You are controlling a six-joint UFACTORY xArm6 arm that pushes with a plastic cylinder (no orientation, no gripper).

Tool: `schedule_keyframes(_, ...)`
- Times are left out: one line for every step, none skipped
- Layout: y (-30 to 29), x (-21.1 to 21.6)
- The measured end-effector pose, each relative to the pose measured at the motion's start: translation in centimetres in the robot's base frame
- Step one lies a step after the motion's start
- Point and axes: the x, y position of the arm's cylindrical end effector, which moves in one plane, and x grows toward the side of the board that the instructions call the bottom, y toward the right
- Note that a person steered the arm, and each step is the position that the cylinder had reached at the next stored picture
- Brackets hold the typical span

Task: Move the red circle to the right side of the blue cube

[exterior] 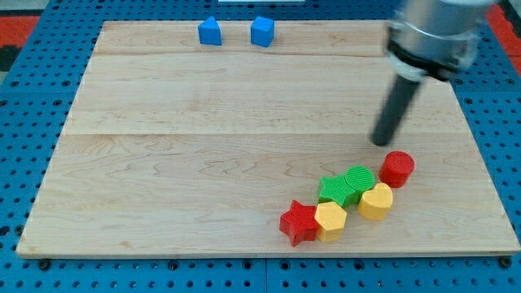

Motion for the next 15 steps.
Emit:
schedule_keyframes(9.2, -0.7)
schedule_keyframes(15.1, 8.7)
schedule_keyframes(8.7, 11.5)
schedule_keyframes(5.3, 6.1)
schedule_keyframes(-1.3, 3.6)
schedule_keyframes(-0.4, 7.2)
schedule_keyframes(-8.5, 5.5)
schedule_keyframes(-9.8, 0.9)
schedule_keyframes(-9.7, -2.5)
schedule_keyframes(-7.7, -6.8)
schedule_keyframes(-10.0, -4.1)
schedule_keyframes(-9.5, -1.8)
schedule_keyframes(-1.3, -2.6)
schedule_keyframes(-4.5, -7.6)
schedule_keyframes(-6.8, -13.1)
